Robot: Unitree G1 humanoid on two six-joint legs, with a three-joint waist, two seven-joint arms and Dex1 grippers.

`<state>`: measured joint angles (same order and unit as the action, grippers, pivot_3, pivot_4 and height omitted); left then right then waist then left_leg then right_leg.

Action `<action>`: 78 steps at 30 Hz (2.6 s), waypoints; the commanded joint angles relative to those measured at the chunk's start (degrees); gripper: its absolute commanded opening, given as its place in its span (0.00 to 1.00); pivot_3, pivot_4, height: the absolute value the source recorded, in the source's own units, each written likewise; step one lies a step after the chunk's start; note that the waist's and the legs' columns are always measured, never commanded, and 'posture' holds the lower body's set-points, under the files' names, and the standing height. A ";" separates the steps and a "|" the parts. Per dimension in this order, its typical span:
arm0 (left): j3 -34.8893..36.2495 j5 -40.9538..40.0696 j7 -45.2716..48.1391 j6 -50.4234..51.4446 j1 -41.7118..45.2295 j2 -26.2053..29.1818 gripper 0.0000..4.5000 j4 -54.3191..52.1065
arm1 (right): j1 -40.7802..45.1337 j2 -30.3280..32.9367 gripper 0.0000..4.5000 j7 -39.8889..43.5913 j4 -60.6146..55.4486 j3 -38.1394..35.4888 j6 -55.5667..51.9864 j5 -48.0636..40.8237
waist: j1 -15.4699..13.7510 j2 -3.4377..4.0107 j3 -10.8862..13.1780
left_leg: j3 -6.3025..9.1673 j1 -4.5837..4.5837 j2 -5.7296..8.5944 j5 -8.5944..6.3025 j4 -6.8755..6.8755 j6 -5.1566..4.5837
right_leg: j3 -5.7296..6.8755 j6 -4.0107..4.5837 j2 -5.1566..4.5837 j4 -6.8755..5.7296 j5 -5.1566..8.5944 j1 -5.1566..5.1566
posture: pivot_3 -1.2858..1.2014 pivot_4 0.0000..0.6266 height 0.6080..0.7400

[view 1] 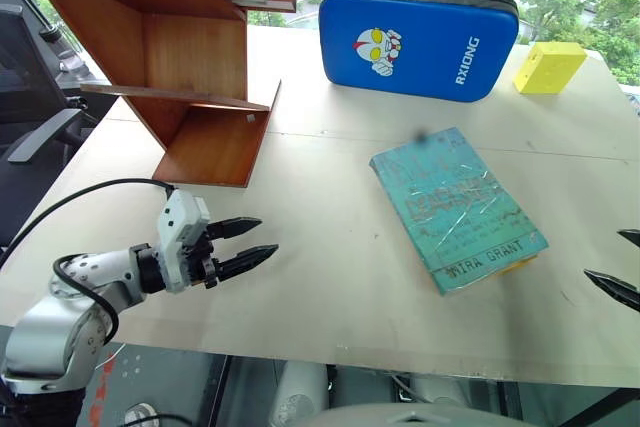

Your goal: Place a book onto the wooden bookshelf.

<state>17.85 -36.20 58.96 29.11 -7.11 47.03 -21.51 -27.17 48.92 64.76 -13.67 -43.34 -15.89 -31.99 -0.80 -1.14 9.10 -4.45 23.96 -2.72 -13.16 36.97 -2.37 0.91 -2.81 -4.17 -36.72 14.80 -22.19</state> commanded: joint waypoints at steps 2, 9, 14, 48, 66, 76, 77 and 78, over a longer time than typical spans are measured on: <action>-1.03 -1.81 0.05 -0.75 4.58 -0.61 0.71 -1.54 | 8.31 -0.52 1.00 -10.30 -4.98 1.64 -4.77 -2.00 | 0.02 0.00 0.04 | -0.01 -0.04 -0.02 0.01 0.04 0.00 | 0.04 -0.01 0.03 -0.01 0.00 0.01 | 0.52 0.24 1.00; -6.02 -4.72 2.88 -0.92 8.37 -0.86 0.73 -10.17 | 35.55 1.23 0.67 -30.66 -2.96 21.32 -24.54 4.51 | 1.22 -0.06 0.02 | -0.38 -0.16 -0.36 0.02 0.35 0.00 | -0.11 0.13 -0.04 -0.10 -0.32 -0.06 | 0.52 0.24 1.00; -5.99 -5.87 1.58 -0.55 9.54 -1.39 0.73 -11.86 | 42.81 1.01 0.16 -31.72 -1.11 30.07 -29.44 6.80 | 0.48 -0.04 0.01 | -0.37 0.47 -0.33 0.08 0.19 0.08 | -0.07 -0.11 0.29 -0.11 -0.40 -0.63 | 0.52 0.24 1.00; -12.66 -13.15 -18.98 28.94 24.57 -11.83 0.73 7.22 | 15.93 -5.84 0.12 -11.63 -13.27 10.67 -11.65 -1.27 | -0.02 -0.11 -0.05 | -0.15 0.65 -0.20 0.04 0.54 0.00 | -0.14 -0.25 0.59 -0.28 -0.42 -0.69 | 0.52 0.24 1.00; -9.60 -13.73 -22.73 46.13 47.69 -32.15 0.73 48.27 | 5.07 -1.56 0.99 3.58 -16.93 -1.47 -6.39 -11.46 | -0.15 -0.25 -0.10 | 0.06 -0.02 0.04 0.04 0.53 0.01 | -0.11 -0.24 0.53 -0.29 -0.40 0.03 | 0.52 0.24 1.00; -9.20 -11.34 -17.87 43.11 48.43 -38.40 0.30 53.31 | 1.84 -4.71 1.00 -0.36 -22.37 -1.16 -6.03 -12.01 | 0.00 -0.22 -0.12 | 0.11 -0.01 0.10 0.04 0.51 0.01 | -0.09 -0.25 0.45 -0.29 -0.39 0.05 | 0.52 0.24 1.00; -8.59 -11.79 -17.33 43.56 48.15 -37.94 0.25 52.91 | 1.83 -4.99 1.00 -0.95 -22.88 -1.16 -6.12 -12.48 | 0.05 -0.21 -0.12 | 0.12 -0.01 0.10 0.04 0.50 0.01 | -0.09 -0.24 0.45 -0.29 -0.39 0.04 | 0.52 0.24 1.00; -7.82 -12.23 -16.93 43.94 47.90 -37.37 0.13 52.46 | 1.82 -5.22 1.00 -1.49 -23.22 -1.14 -6.27 -13.04 | 0.08 -0.20 -0.13 | 0.12 -0.03 0.10 0.04 0.50 0.01 | -0.09 -0.25 0.46 -0.29 -0.39 0.05 | 0.52 0.24 1.00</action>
<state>9.10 -47.59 41.23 72.11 41.78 8.77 32.03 -25.47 43.92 64.33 -35.03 -43.45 -22.29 -43.32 -0.73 -1.34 8.97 -4.32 23.93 -2.63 -13.12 37.47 -2.36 0.82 -3.06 -3.71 -37.01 14.41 -22.14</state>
